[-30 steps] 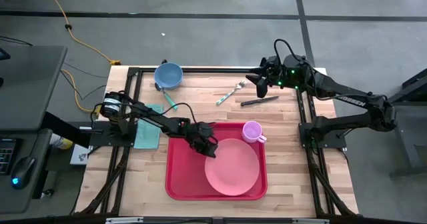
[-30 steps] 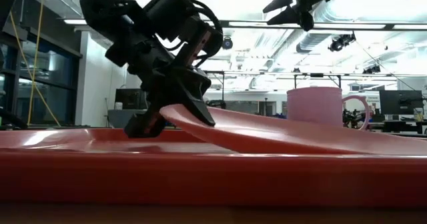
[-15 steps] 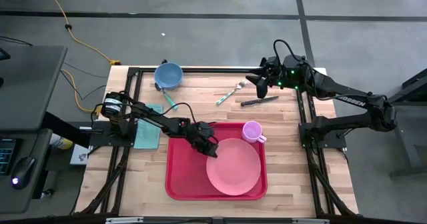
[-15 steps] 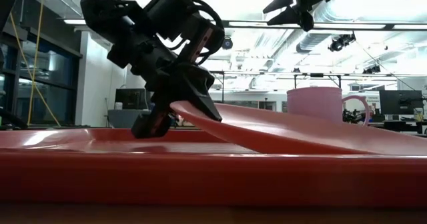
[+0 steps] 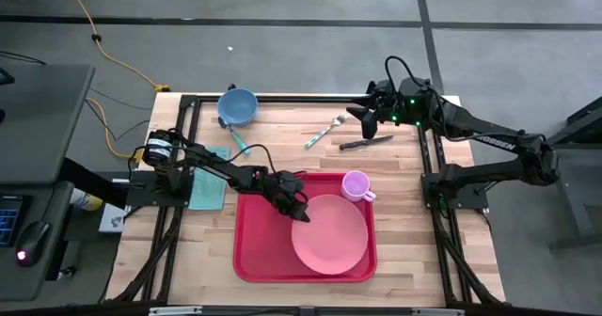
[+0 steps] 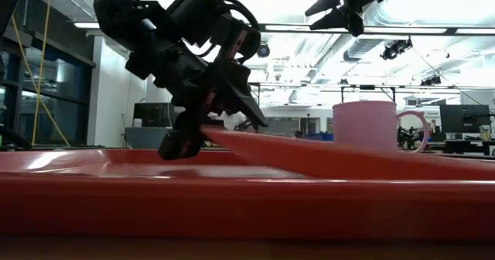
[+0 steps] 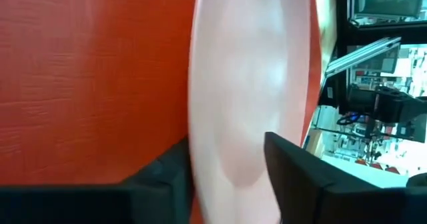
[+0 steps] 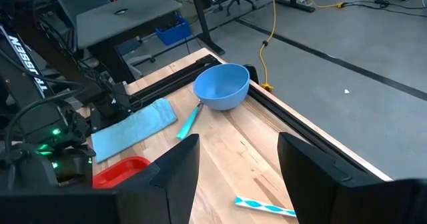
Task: Set up tray
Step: Put the pink plate on the red serving tray to the bottom left of the purple mug, then put the blue bowl on the pink plate
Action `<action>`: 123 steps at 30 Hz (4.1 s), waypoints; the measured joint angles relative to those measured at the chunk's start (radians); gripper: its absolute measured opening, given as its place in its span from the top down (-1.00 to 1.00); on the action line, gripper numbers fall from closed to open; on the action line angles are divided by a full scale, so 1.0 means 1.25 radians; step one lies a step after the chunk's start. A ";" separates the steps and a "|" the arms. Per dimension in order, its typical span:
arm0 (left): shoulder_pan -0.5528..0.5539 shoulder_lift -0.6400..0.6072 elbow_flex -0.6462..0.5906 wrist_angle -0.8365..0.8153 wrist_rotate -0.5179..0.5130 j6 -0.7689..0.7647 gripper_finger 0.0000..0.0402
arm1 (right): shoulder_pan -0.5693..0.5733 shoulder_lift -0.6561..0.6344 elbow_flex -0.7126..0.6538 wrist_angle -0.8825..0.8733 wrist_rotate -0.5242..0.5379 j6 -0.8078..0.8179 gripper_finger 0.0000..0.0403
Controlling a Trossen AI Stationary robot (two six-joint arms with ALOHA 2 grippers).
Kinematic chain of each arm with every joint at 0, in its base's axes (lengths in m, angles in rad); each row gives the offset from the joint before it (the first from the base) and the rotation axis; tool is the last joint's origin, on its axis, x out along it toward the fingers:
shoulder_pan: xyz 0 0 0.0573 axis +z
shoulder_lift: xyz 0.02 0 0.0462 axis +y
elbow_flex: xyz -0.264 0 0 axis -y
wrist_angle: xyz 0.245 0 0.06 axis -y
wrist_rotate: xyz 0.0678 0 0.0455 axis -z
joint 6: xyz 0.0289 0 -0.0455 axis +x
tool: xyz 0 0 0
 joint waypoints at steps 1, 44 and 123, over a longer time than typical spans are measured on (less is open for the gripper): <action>0.000 0.000 0.000 0.000 0.000 0.000 -0.08 | 0.000 0.000 0.000 0.000 0.000 0.000 0.10; 0.000 -0.118 0.000 -0.306 -0.110 0.149 -0.35 | 0.000 0.001 0.000 -0.023 0.002 0.001 0.10; 1.031 -0.071 0.563 -1.254 -0.258 1.103 -0.35 | 0.000 0.001 0.000 -0.035 -0.012 0.121 0.10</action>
